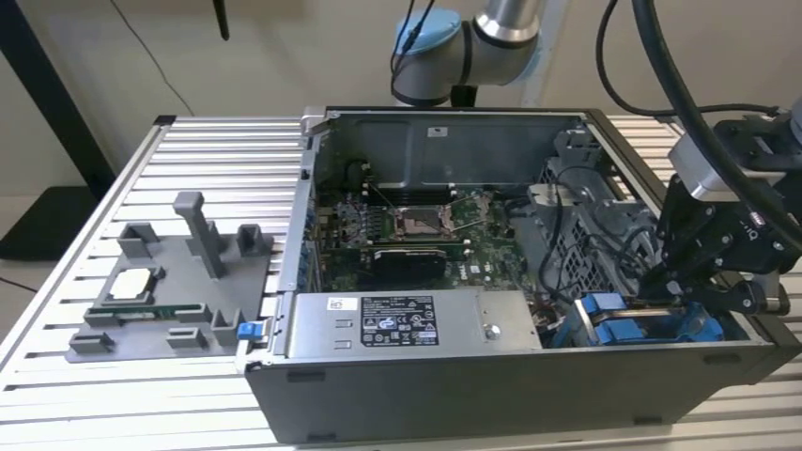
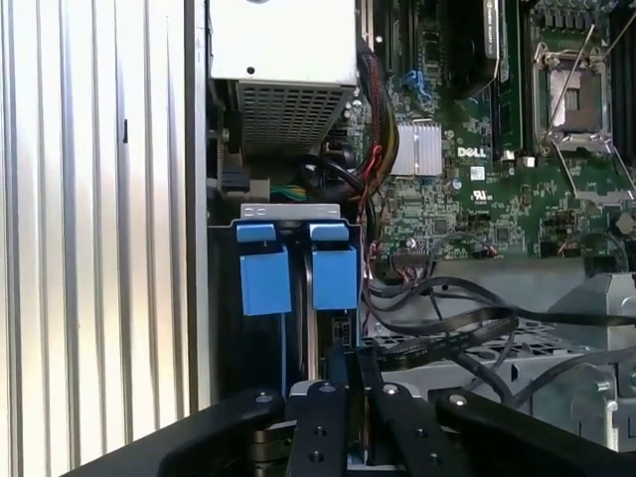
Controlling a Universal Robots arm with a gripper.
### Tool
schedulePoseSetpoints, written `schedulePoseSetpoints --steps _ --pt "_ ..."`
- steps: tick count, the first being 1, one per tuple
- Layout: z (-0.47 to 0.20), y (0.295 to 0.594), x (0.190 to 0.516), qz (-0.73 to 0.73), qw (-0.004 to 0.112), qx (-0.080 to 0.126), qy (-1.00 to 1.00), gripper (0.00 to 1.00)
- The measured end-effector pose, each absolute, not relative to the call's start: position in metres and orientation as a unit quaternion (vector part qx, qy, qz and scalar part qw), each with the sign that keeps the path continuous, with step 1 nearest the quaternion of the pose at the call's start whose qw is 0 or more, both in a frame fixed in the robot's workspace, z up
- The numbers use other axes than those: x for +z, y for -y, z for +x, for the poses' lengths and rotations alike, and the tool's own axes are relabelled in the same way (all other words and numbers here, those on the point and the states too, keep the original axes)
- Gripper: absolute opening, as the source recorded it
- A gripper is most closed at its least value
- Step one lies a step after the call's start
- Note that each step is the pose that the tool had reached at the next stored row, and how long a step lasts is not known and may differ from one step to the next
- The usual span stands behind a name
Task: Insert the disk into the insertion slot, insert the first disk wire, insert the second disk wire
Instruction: 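Insert the second disk wire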
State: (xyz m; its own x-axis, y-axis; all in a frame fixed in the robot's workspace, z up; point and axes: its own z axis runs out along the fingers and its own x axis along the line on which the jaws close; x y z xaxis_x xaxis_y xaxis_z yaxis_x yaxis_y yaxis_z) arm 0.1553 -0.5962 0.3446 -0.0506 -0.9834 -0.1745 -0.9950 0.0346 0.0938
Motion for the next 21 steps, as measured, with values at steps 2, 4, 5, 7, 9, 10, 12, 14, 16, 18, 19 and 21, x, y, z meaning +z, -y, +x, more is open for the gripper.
schedulePoseSetpoints --steps 2,4,5,7,9,10,12,14,16,18,19,21 --pt "0.1575 0.596 0.344 -0.688 0.028 0.097 -0.719 0.0" --pt "0.1582 0.5956 0.3433 -0.688 0.027 0.099 -0.719 0.0" --pt "0.1585 0.5955 0.3429 -0.688 0.026 0.099 -0.719 0.0" --pt "0.1594 0.5953 0.3422 -0.688 0.025 0.1 -0.719 0.0" --pt "0.1601 0.5951 0.3417 -0.687 0.025 0.101 -0.719 0.0" --pt "0.1603 0.595 0.3415 -0.687 0.025 0.101 -0.719 0.0" --pt "0.1609 0.5949 0.3408 -0.687 0.025 0.102 -0.719 0.0" --pt "0.162 0.5948 0.3403 -0.687 0.025 0.103 -0.719 0.0" --pt "0.1626 0.5948 0.3396 -0.687 0.025 0.103 -0.719 0.0" --pt "0.1632 0.5948 0.3381 -0.687 0.025 0.104 -0.719 0.0" --pt "0.1632 0.5948 0.3371 -0.687 0.025 0.104 -0.719 0.0" --pt "0.1633 0.5948 0.335 -0.687 0.024 0.104 -0.719 0.0"
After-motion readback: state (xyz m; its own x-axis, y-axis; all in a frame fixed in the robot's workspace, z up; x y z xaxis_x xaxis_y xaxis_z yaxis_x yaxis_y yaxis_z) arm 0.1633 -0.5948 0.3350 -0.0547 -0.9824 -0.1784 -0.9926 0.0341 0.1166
